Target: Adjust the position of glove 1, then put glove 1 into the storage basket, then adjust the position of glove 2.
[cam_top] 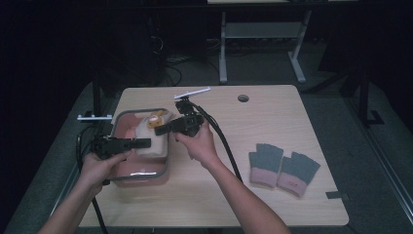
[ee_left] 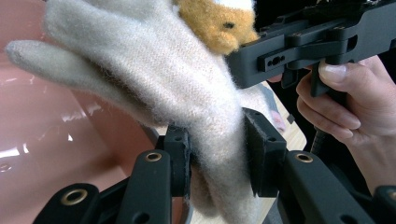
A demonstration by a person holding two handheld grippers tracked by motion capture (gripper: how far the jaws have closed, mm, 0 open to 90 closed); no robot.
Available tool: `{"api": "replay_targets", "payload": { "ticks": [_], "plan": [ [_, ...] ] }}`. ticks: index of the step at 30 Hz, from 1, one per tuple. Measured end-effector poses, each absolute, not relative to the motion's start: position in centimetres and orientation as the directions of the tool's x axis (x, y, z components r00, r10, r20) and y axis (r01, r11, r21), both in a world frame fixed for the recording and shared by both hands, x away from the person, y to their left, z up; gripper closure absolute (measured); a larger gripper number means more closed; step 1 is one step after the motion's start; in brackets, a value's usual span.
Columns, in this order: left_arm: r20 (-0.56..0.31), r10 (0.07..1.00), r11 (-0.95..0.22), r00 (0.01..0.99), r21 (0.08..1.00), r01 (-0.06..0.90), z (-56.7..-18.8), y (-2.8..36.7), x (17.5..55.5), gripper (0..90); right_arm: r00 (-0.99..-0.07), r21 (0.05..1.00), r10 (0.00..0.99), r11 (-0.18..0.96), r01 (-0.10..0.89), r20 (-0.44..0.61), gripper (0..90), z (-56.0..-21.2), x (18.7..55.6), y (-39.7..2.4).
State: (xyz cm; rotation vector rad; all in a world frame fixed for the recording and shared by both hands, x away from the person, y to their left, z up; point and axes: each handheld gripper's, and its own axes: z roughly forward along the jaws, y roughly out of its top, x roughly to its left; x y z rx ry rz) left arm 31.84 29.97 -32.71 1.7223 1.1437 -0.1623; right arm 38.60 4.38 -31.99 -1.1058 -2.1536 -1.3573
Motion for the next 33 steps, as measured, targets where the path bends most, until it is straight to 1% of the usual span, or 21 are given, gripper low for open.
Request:
{"api": "replay_targets", "payload": {
  "ticks": [20, 33],
  "plan": [
    [-0.586, 0.637, -0.003, 0.5, 0.647, 0.762, -33.2, 32.9, 31.5, 65.1, -0.635, 0.581, 0.393, 0.262, 0.771, 0.666, 82.6, -32.7, 39.3, 7.7],
    [-0.604, 0.646, 0.011, 0.467, 0.619, 0.786, -34.3, 34.2, 32.3, 65.2, -0.614, 0.551, 0.377, 0.271, 0.789, 0.693, 82.6, -34.3, 40.6, 9.2]
  ]
}}
